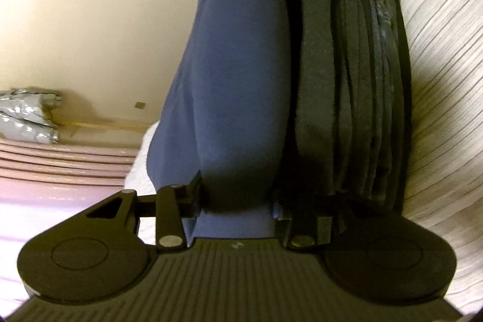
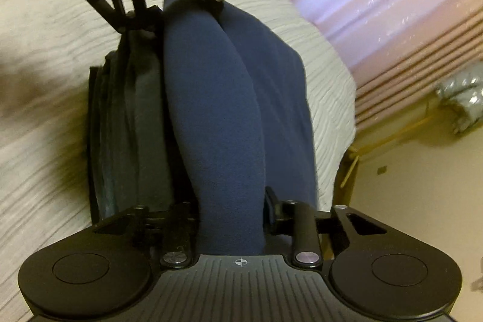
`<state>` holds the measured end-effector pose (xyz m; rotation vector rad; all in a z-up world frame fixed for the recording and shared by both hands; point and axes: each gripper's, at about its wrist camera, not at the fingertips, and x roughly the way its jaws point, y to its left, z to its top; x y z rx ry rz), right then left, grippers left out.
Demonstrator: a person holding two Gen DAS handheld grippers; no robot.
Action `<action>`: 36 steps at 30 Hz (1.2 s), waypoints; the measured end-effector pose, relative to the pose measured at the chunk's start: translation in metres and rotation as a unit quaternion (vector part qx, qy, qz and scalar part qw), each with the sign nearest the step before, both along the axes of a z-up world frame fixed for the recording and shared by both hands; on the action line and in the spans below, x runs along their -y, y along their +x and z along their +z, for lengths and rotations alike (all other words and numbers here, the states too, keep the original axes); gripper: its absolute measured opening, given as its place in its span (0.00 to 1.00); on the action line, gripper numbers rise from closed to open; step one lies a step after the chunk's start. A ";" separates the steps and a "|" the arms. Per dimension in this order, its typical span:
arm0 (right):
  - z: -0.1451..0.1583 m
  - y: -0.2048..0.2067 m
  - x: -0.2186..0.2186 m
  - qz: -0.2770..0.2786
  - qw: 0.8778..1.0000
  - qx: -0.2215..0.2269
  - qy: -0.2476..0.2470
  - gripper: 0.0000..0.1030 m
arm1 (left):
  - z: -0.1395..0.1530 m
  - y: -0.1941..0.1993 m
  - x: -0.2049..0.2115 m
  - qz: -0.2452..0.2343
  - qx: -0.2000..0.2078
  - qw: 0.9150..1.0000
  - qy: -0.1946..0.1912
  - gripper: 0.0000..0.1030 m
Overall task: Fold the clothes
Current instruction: 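Lower the navy top onto the dark clothes stack and open both tools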
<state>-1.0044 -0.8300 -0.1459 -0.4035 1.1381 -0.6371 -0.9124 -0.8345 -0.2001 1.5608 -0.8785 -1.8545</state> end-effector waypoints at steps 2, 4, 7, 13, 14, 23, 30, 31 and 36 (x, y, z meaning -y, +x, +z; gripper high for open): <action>0.002 -0.006 -0.006 -0.010 1.000 0.002 -0.003 0.37 | 0.001 0.004 -0.001 -0.010 0.001 1.000 -0.007 0.40; 0.006 -0.008 -0.009 -0.020 1.000 0.000 -0.003 0.37 | 0.003 0.004 -0.001 -0.015 0.002 1.000 -0.012 0.40; 0.013 -0.004 -0.020 -0.029 1.000 0.001 -0.004 0.37 | 0.003 0.003 -0.002 -0.009 0.004 1.000 -0.015 0.35; 0.020 0.016 0.000 -0.025 0.999 0.025 -0.035 0.26 | 0.000 0.002 -0.009 0.035 -0.008 0.998 -0.059 0.31; 0.020 0.016 -0.001 -0.018 0.999 0.028 -0.038 0.26 | -0.004 0.001 -0.011 0.044 -0.008 0.998 -0.054 0.31; -0.011 0.005 -0.013 -0.001 0.999 -0.021 -0.038 0.36 | -0.031 -0.008 -0.016 0.035 0.016 0.997 -0.059 0.35; -0.005 -0.019 -0.030 -0.045 0.998 -0.028 -0.038 0.47 | -0.034 -0.008 -0.019 0.036 0.021 0.998 -0.056 0.35; -0.005 -0.023 -0.031 -0.050 0.998 -0.029 -0.037 0.46 | -0.034 -0.008 -0.019 0.039 0.019 0.998 -0.053 0.35; 0.003 -0.037 -0.028 -0.054 0.995 -0.044 -0.066 0.14 | -0.026 -0.008 -0.019 0.075 -0.002 0.996 -0.044 0.35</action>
